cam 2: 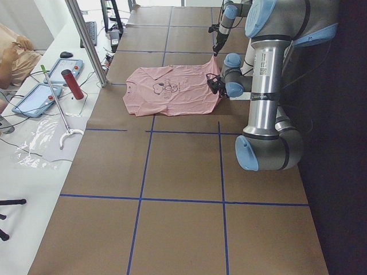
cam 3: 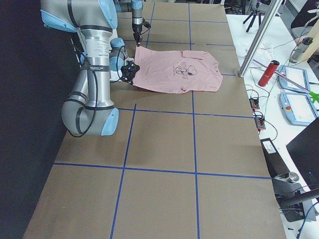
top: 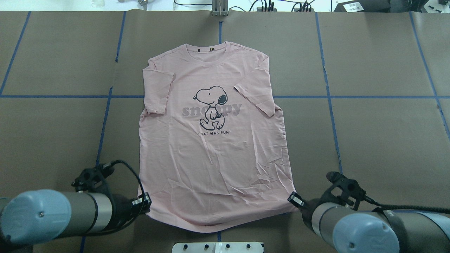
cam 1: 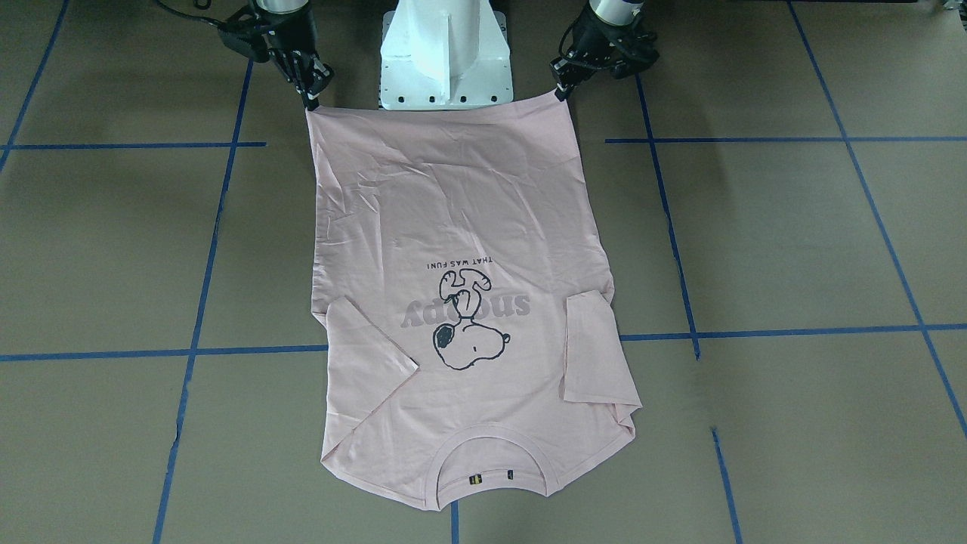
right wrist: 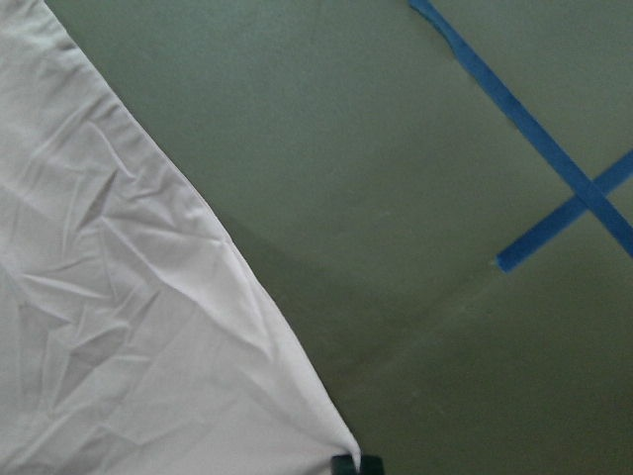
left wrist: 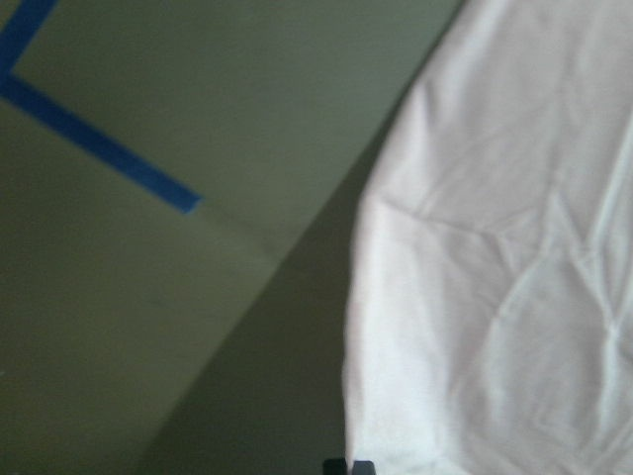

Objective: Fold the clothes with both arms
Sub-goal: 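Lift the hem with both grippers and fold it toward the collar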

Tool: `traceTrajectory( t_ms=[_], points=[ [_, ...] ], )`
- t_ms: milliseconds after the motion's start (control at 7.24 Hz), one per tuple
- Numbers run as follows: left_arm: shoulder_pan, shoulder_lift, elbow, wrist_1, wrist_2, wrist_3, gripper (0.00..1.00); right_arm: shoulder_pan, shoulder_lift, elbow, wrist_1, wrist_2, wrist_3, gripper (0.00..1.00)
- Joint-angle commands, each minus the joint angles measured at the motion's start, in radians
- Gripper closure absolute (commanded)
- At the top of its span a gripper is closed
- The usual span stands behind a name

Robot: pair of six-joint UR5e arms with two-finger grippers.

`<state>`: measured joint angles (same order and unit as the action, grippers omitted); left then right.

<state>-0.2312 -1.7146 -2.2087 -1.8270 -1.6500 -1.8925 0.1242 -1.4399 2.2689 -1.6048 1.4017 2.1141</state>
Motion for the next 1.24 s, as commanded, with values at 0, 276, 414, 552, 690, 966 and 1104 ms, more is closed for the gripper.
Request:
traceTrajectory(
  t_ms=[0,276,414,552,690,966,1104],
  points=[
    [-0.173,-0.199,0.117,0.143,-0.007,0.179,1.0,0.202,0.254,-0.218,0.002,0.011,-0.205,1.0],
    [-0.34,-0.272,0.333,0.048,-0.005,0.321,1.0,0.381,0.352,-0.389,0.005,0.121,-0.375,1.0],
    [-0.409,-0.289,0.48,-0.098,-0.004,0.332,1.0,0.443,0.443,-0.555,0.034,0.128,-0.419,1.0],
    [-0.478,-0.312,0.586,-0.194,-0.005,0.375,1.0,0.497,0.505,-0.713,0.145,0.126,-0.451,1.0],
    [-0.517,-0.339,0.616,-0.202,-0.004,0.433,1.0,0.538,0.536,-0.797,0.226,0.129,-0.489,1.0],
    [-0.543,-0.4,0.691,-0.207,-0.004,0.435,1.0,0.597,0.631,-0.917,0.235,0.178,-0.529,1.0],
    [-0.556,-0.434,0.737,-0.207,-0.001,0.437,1.0,0.612,0.641,-0.949,0.236,0.178,-0.557,1.0]
  ],
)
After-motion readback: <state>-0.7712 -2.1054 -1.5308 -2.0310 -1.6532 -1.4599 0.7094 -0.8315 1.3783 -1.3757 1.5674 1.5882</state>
